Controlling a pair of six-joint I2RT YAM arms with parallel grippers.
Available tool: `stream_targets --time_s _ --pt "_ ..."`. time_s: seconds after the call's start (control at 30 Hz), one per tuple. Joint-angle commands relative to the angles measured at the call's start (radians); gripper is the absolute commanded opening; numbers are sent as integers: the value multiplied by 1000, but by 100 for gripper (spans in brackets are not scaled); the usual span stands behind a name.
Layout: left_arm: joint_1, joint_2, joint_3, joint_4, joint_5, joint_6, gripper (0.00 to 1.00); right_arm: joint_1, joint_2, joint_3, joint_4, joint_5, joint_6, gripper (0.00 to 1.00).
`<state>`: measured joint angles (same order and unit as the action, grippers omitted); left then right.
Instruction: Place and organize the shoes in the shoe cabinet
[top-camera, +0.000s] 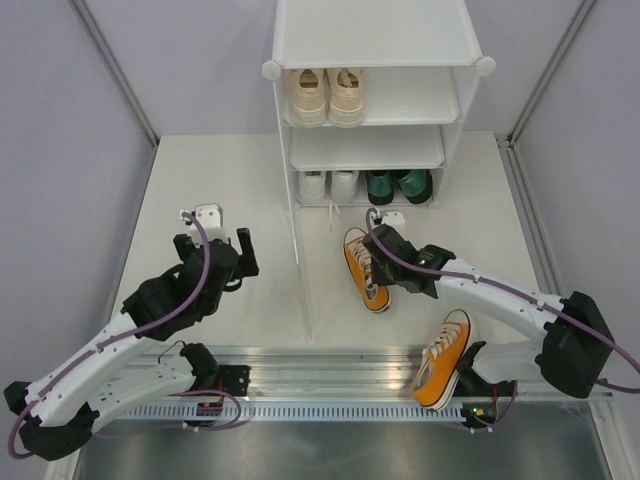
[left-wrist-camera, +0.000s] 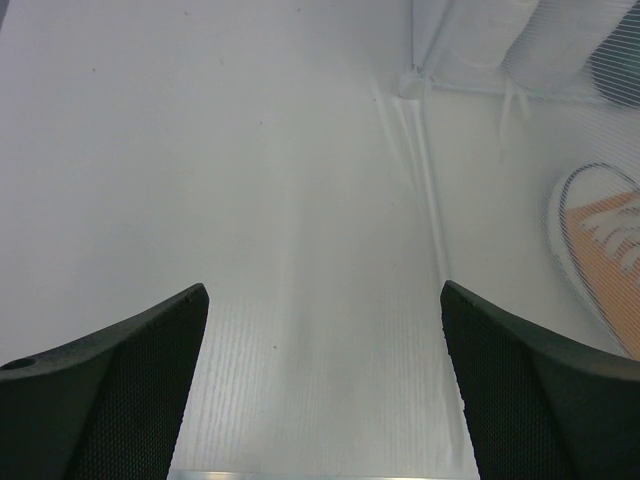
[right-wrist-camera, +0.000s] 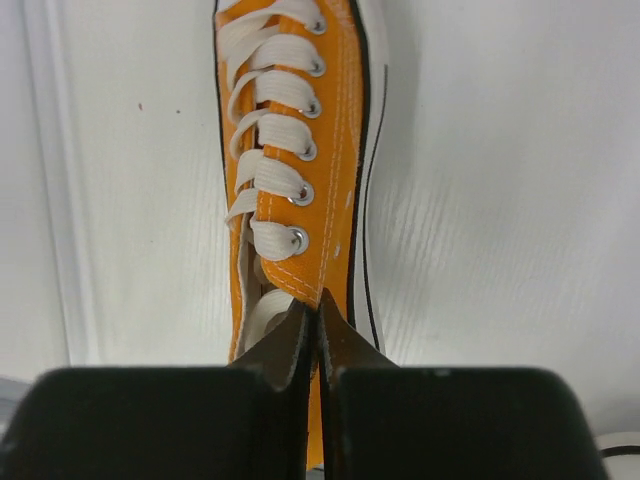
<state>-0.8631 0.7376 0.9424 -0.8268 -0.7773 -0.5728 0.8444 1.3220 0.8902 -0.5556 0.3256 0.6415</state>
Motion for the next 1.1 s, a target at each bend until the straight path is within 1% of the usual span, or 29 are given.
stream_targets --time_s 0.0,0.2,0.4,0.6,0.77,0.9,0.97,1.07 --pt "6 -4 -4 35 9 39 100 -22 -76 72 2 16 -22 1" --pt "7 -6 -7 35 9 40 100 -24 -104 81 -18 24 -26 1" --pt "7 -7 -5 35 9 42 100 -62 -190 183 -107 73 -52 1" --pt "7 -7 -7 37 9 40 100 -129 -242 351 -167 89 -100 1" --pt "9 -7 -7 37 9 40 100 -188 -239 518 -178 95 -144 1" --pt "7 -6 -7 37 9 42 100 -222 -201 677 -178 99 -170 1" --pt "7 -6 -8 37 9 42 100 -243 -182 728 -176 101 -183 0" --pt "7 -7 -7 37 9 44 100 -283 -120 841 -176 84 -206 1"
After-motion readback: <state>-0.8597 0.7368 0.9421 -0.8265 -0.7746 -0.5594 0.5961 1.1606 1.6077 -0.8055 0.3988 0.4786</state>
